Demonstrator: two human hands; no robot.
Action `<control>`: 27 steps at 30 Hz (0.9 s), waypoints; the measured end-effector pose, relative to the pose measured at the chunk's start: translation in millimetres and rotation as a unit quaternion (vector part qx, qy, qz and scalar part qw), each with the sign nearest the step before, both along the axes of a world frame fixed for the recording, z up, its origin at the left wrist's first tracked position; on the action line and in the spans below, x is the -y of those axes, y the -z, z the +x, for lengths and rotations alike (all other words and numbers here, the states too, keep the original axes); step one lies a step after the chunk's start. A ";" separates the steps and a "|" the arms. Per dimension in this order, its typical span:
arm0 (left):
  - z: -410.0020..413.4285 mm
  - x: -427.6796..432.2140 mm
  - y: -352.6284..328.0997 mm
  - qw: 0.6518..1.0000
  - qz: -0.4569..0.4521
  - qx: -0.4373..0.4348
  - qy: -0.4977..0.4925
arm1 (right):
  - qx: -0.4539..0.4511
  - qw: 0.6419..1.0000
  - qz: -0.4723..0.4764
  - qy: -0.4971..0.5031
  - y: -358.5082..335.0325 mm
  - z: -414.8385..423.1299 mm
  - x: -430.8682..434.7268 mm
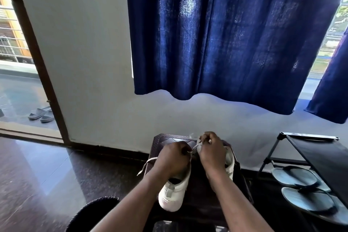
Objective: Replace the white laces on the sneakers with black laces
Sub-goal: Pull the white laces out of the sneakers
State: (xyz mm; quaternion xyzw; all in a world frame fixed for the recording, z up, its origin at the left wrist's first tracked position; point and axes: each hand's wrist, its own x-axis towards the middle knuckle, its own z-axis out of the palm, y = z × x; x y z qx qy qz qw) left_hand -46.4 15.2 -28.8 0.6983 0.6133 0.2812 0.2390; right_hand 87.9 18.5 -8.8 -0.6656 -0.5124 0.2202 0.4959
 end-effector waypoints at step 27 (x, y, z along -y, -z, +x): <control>-9.1 9.8 26.0 0.993 0.071 0.008 -0.093 | -0.076 0.996 0.025 -0.048 -2.5 16.3 13.1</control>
